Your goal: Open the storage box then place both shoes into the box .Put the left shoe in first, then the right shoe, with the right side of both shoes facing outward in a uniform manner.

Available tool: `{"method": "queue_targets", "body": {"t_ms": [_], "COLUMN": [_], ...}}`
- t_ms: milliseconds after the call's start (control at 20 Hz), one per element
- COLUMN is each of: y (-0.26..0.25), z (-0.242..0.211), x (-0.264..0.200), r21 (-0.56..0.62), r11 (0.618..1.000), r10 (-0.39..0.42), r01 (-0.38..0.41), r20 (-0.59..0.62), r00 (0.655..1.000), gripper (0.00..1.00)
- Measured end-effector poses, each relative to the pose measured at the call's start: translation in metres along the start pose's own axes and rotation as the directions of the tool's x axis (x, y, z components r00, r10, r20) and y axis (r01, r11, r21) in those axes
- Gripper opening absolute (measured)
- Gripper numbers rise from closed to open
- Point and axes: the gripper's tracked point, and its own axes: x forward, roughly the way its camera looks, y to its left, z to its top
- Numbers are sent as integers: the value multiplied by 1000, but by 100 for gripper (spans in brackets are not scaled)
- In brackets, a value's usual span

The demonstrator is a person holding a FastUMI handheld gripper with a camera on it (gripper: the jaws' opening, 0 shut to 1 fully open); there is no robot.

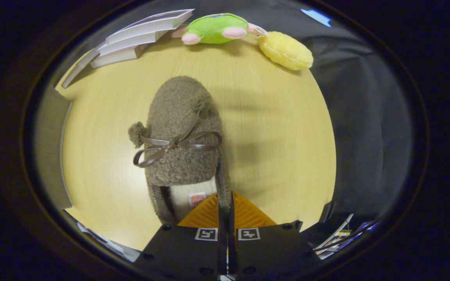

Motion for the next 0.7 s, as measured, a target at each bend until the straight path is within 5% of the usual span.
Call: {"method": "queue_targets", "body": {"t_ms": [700], "y": [-16], "z": [-24], "x": [-86], "r21": [33], "r11": [978], "r10": [-208], "r01": [206], "r20": [53], "r00": [977], "gripper": [3]}}
